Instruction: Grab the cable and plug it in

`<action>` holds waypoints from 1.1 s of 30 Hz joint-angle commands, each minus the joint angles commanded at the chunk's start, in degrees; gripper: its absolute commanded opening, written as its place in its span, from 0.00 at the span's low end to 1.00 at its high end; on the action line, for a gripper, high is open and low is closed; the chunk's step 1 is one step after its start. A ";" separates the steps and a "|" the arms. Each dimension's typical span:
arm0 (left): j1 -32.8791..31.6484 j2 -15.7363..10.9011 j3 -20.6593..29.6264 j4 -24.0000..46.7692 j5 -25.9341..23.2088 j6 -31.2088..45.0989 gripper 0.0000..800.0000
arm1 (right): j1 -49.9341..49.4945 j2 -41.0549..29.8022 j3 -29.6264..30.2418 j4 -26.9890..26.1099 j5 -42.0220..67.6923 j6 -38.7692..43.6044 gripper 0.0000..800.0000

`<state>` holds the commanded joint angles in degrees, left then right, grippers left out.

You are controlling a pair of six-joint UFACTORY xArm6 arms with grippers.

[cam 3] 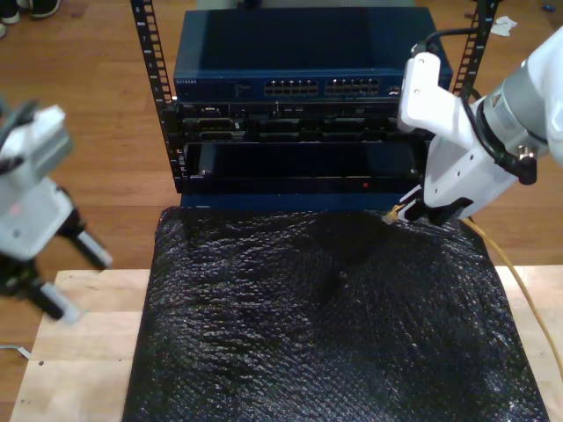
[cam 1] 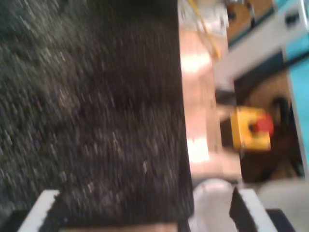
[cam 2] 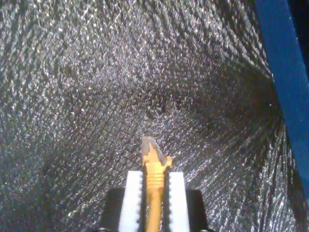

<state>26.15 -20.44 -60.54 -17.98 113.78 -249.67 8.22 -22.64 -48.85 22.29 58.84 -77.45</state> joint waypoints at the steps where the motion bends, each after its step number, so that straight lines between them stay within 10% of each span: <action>1: 0.70 -0.53 0.62 1.41 0.00 1.93 1.00 | 0.00 0.00 0.09 0.00 -0.09 0.00 0.00; 23: 26.99 -2.46 17.49 19.16 -6.95 44.57 1.00 | 0.00 1.32 0.62 -1.49 0.00 0.00 0.00; 33: 34.29 -5.36 30.07 30.07 -15.56 50.90 1.00 | 0.00 2.02 0.70 -1.49 0.00 0.00 0.00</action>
<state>60.44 -25.80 -30.47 12.09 98.22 -198.77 8.22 -20.62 -48.14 20.79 58.84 -77.45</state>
